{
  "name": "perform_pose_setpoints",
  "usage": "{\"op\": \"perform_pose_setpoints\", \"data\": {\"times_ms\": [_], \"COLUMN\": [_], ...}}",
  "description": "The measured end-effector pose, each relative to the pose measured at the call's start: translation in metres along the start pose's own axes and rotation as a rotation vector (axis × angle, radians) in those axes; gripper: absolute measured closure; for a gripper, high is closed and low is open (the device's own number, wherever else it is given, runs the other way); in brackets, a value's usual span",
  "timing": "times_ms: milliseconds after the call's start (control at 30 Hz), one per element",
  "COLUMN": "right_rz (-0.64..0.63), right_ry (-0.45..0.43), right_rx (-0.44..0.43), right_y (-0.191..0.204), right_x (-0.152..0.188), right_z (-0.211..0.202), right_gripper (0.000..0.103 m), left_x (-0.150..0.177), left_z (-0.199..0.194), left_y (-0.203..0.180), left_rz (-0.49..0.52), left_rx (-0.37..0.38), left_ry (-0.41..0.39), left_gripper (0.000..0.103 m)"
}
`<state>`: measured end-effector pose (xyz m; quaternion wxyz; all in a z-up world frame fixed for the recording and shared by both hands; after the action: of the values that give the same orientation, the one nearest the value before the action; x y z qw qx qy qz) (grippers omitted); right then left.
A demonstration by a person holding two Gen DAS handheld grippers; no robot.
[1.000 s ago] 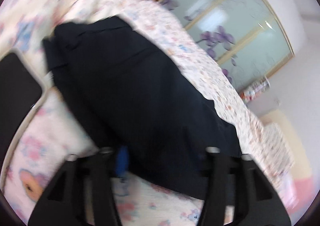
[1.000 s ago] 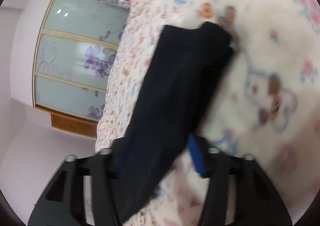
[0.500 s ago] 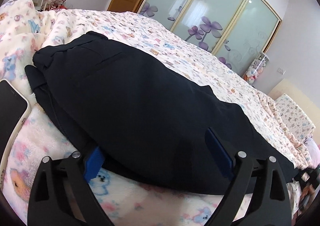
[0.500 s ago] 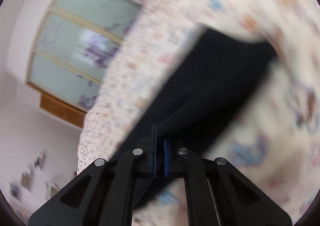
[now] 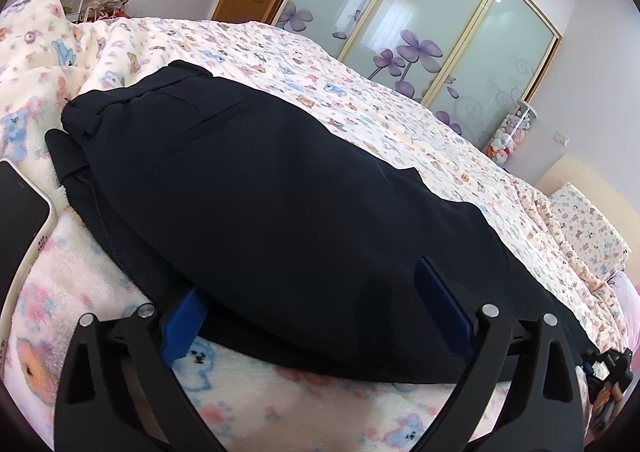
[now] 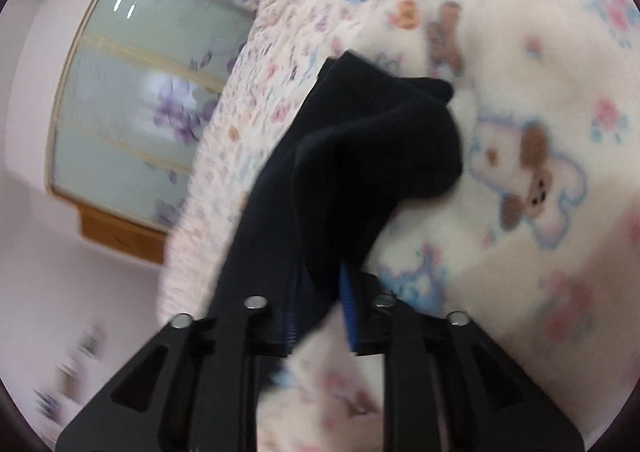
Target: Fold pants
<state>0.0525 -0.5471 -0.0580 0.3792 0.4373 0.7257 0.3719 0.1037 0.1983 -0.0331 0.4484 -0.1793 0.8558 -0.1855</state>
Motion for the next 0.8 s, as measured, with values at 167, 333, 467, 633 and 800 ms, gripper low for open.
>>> {"op": "perform_pose_setpoints", "data": {"times_ms": [167,333,467,633,800], "right_rz": [0.099,-0.046,-0.454,-0.316,-0.231], "right_ry": [-0.050,-0.085,-0.230,-0.144,-0.112], "right_rx": [-0.040,0.151,-0.095,0.241,0.265], "right_y": [0.007,0.028,0.126,0.032,-0.009], "right_x": [-0.016,-0.044,-0.051,-0.060,-0.046], "right_z": [-0.004,0.013,-0.010,0.011,0.009], "right_gripper": [0.044,0.096,0.098,0.098,0.098], "left_x": [0.000,0.000,0.000,0.000,0.001], "left_z": [-0.001,0.000,0.000,-0.001,-0.001], "left_y": [0.000,-0.001,0.000,0.000,0.000], "left_rz": [-0.002,0.005,0.004,0.002,0.003], "left_rx": [0.009,0.008,0.012,0.017,0.018], "left_ry": [0.000,0.004,0.003,-0.001,0.002], "left_gripper": [0.005,0.004,0.004,0.004,0.003]}}
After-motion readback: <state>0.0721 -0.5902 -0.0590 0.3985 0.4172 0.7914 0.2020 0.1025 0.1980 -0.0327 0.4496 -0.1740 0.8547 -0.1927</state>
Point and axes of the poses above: each gripper's, at about its wrist camera, not at the fingertips, and z roughly the way its jaws point, y to its left, x to its underside, the point moved 8 cm from there along z, roughly the way its jaws point, and after that the axes turned 3 degrees about -z, right-handed, at the moved point
